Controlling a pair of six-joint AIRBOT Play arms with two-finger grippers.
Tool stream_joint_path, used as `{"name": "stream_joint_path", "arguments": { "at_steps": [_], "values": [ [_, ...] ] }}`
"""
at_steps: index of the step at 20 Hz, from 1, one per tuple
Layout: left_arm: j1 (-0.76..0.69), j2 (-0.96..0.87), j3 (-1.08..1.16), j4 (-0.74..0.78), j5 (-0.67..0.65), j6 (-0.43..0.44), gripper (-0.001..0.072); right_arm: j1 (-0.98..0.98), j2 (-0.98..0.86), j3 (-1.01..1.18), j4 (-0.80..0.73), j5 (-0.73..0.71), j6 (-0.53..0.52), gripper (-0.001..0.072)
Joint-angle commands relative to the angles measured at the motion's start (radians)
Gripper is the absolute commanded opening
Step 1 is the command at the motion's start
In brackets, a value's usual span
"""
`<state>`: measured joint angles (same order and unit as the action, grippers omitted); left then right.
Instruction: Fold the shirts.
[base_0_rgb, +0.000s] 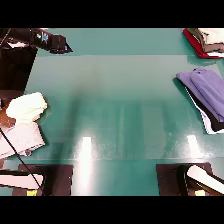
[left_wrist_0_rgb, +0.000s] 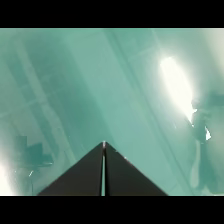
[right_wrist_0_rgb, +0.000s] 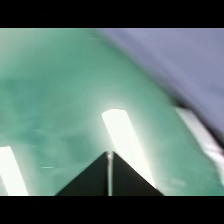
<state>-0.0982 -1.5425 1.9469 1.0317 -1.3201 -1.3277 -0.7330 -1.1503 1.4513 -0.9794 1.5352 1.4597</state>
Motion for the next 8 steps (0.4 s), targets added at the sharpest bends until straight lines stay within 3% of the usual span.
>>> {"name": "stream_joint_path", "arguments": {
  "at_steps": [1, 8],
  "values": [
    [0.000, 0.001, 0.000, 0.000, 0.004, 0.000, 0.0024, 0.003, 0.001, 0.000, 0.239, 0.020, -0.003, 0.0014],
    [0.000, 0.001, 0.000, 0.000, 0.004, 0.000, 0.0024, 0.098, 0.000, 0.000, 0.244, 0.009, -0.003, 0.0014]
  ]
}}
